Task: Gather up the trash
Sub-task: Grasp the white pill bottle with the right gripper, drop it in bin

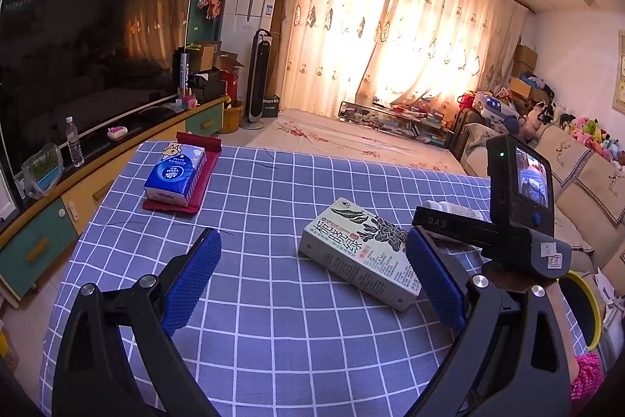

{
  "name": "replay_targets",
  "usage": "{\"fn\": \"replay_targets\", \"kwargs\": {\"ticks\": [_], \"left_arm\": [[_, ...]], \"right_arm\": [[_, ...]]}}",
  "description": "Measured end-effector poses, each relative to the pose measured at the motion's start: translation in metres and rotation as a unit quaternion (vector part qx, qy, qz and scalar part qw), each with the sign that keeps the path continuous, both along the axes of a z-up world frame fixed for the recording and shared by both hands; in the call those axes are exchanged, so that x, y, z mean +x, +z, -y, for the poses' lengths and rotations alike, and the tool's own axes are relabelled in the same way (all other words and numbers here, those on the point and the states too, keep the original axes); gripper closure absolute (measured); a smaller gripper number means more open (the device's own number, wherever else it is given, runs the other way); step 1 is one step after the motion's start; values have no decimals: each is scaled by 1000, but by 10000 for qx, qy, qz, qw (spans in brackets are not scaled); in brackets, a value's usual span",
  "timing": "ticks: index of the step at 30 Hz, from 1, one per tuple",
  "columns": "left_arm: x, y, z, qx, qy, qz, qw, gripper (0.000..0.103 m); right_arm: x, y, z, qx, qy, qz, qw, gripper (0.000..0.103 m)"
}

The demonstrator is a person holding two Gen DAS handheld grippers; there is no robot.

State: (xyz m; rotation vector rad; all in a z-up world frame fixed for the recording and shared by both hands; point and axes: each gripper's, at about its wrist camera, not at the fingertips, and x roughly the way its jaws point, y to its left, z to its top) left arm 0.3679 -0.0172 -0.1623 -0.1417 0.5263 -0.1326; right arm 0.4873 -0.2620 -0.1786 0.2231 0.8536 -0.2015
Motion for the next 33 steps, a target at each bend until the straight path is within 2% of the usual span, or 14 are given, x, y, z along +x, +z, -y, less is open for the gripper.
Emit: {"fn": "replay_targets", "kwargs": {"ticks": [6,8,13,18,22,25,33], "left_arm": [[0,-1,1,40,-43,2,10000,9],[0,-1,1,34,-42,-1,10000,9],[-2,0,1,31,-45,9,10000,9],[-3,0,5,103,-80,23,9999,9],[-5,1,9,185,-112,56,9998,9],[-6,2,11,231,-129,77,9996,9],[-9,1,19,373,-156,105,9991,9]], "right_arm": [[-19,13,8,35,259,22,9997,22],[-31,18,16,191,465,-19,9987,22],[-81,41,47,318,722,123,9968,22],[-130,58,80,348,616,327,9970,22],[-163,60,116,345,324,389,9981,22],[-188,57,153,198,-154,400,9989,22],[-225,29,249,109,-1238,77,9922,22]]}}
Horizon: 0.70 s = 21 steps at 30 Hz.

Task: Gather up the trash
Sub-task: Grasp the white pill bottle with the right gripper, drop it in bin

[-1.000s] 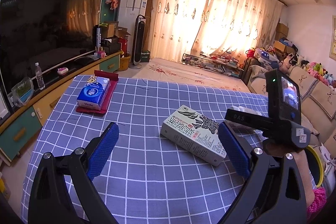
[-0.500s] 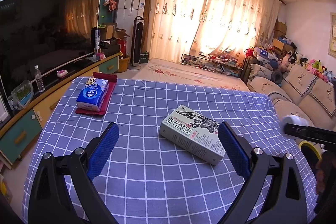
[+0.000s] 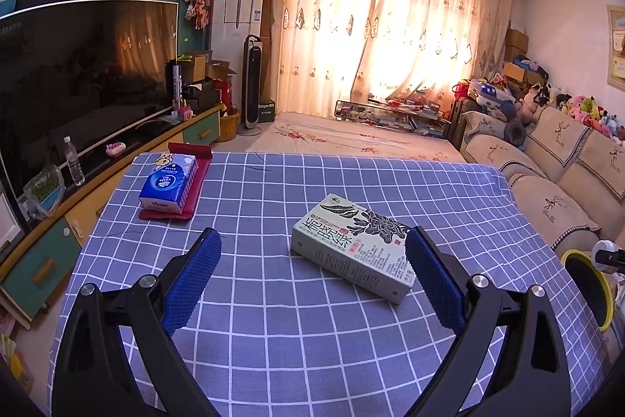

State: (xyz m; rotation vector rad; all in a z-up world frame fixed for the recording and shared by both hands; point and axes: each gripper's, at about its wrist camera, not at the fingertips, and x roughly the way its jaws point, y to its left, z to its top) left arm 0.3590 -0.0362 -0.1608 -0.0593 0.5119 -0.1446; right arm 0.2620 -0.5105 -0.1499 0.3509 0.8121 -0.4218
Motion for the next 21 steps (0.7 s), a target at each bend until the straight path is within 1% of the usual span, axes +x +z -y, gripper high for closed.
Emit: {"fn": "replay_targets", "kwargs": {"ticks": [6,10,13,16,17,21], "left_arm": [[1,-2,4,108,-13,-18,9999,9],[1,-3,6,160,-37,-33,9999,9],[1,-4,7,170,-55,-37,9998,9],[1,-4,8,146,-80,-43,9999,9],[1,-3,8,137,-102,-47,9998,9],[1,-3,12,161,-171,-42,9997,9]], "right_arm": [[-13,-24,46,30,-488,-240,9985,22],[-13,-40,58,138,-589,-411,9973,21],[-15,-44,62,170,-650,-458,9967,19],[-14,-36,57,113,-684,-392,9968,18],[-13,-30,51,104,-654,-314,9973,18],[3,7,17,140,-211,255,9994,15]]}}
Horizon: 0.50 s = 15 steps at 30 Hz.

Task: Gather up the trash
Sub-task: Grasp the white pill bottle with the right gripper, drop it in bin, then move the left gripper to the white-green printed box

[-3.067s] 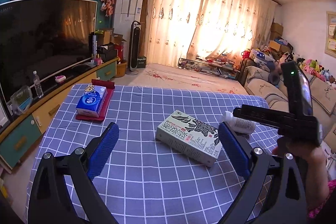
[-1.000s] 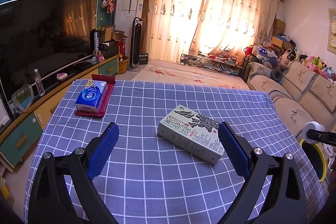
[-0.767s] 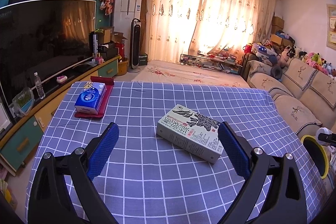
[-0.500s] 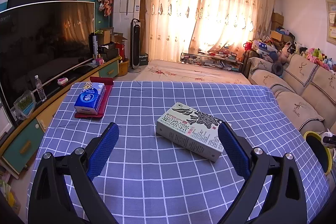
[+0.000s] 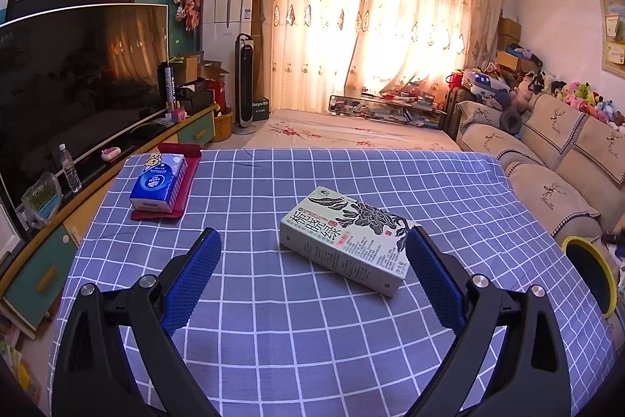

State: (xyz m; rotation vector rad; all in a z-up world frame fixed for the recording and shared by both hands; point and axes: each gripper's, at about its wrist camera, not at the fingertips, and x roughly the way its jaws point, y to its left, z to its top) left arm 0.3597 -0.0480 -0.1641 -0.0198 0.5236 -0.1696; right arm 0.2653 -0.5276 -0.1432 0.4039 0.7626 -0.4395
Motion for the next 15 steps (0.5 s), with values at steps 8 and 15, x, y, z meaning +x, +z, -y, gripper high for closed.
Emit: {"fn": "replay_targets", "kwargs": {"ticks": [8,15], "left_arm": [[-1,-3,4,24,-98,-60,9999,9],[8,-10,16,44,-447,-400,9982,6]], "right_arm": [[86,47,-102,-58,1281,819,9884,14],[108,21,-144,-206,1804,674,9811,14]]}}
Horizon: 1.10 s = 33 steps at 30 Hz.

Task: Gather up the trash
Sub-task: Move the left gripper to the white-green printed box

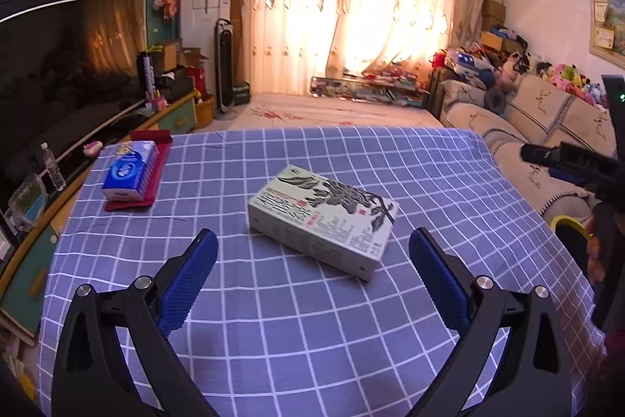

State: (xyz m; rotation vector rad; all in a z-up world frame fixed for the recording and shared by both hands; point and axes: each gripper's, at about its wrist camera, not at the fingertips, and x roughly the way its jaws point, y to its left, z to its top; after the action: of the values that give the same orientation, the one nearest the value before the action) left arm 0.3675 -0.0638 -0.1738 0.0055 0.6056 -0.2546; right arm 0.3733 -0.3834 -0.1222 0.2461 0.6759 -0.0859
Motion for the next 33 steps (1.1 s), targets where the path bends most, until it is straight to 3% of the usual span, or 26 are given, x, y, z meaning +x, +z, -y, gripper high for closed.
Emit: {"fn": "replay_targets", "kwargs": {"ticks": [8,16,23,31,33], "left_arm": [[19,-5,26,-25,-150,-537,9984,6],[39,-26,53,634,125,-855,9942,6],[50,-37,12,566,658,-1325,9874,6],[42,-34,-56,627,1509,-1332,9775,6],[41,-28,-68,379,1561,-1307,9783,7]], "right_arm": [[-1,-4,9,198,-46,28,9998,14],[-2,-6,9,303,-26,30,9995,13],[-5,-3,6,388,58,78,9992,13],[-5,-3,4,456,102,44,9989,13],[-5,-3,2,458,124,49,9989,13]]}}
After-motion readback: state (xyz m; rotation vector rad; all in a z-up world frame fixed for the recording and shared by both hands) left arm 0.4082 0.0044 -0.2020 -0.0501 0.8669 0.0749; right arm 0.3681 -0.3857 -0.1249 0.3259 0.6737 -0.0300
